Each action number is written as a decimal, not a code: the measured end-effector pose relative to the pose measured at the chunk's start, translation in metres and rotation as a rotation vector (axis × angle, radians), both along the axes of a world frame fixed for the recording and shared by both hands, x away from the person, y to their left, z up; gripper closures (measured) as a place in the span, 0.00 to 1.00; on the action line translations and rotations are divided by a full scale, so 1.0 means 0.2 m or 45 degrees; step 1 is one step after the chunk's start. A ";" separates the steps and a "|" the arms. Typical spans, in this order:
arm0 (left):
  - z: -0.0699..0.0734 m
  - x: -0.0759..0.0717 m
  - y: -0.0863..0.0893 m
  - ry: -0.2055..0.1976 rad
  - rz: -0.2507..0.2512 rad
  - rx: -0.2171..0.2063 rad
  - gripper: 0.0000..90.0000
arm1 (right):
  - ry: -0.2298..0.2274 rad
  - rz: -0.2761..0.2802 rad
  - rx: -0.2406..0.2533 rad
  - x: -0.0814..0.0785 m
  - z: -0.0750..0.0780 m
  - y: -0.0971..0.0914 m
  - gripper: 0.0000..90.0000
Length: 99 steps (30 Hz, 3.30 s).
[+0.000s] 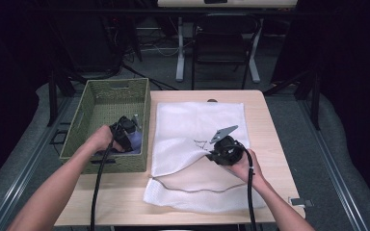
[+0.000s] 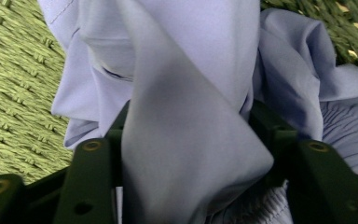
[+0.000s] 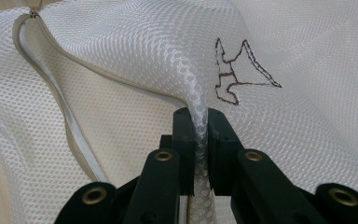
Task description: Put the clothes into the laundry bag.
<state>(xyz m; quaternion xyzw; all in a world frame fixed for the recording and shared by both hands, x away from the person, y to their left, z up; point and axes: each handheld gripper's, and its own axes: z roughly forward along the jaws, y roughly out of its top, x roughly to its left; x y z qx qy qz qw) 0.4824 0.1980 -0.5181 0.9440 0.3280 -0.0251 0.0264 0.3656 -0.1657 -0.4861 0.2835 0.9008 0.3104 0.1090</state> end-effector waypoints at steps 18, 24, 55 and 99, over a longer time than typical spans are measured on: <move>0.04 -0.02 0.05 -0.063 0.030 -0.056 0.79 | -0.002 0.007 0.001 0.01 0.00 -0.01 0.93; 0.08 -0.04 0.08 -0.125 0.039 -0.112 0.82 | -0.003 0.006 0.001 0.01 0.01 -0.01 0.93; 0.28 -0.13 0.19 -0.263 0.055 -0.313 0.84 | -0.007 -0.009 -0.005 0.01 0.01 -0.01 0.93; 0.62 -0.19 0.30 -0.397 0.066 -0.415 0.85 | -0.011 -0.017 -0.012 0.01 0.01 -0.02 0.94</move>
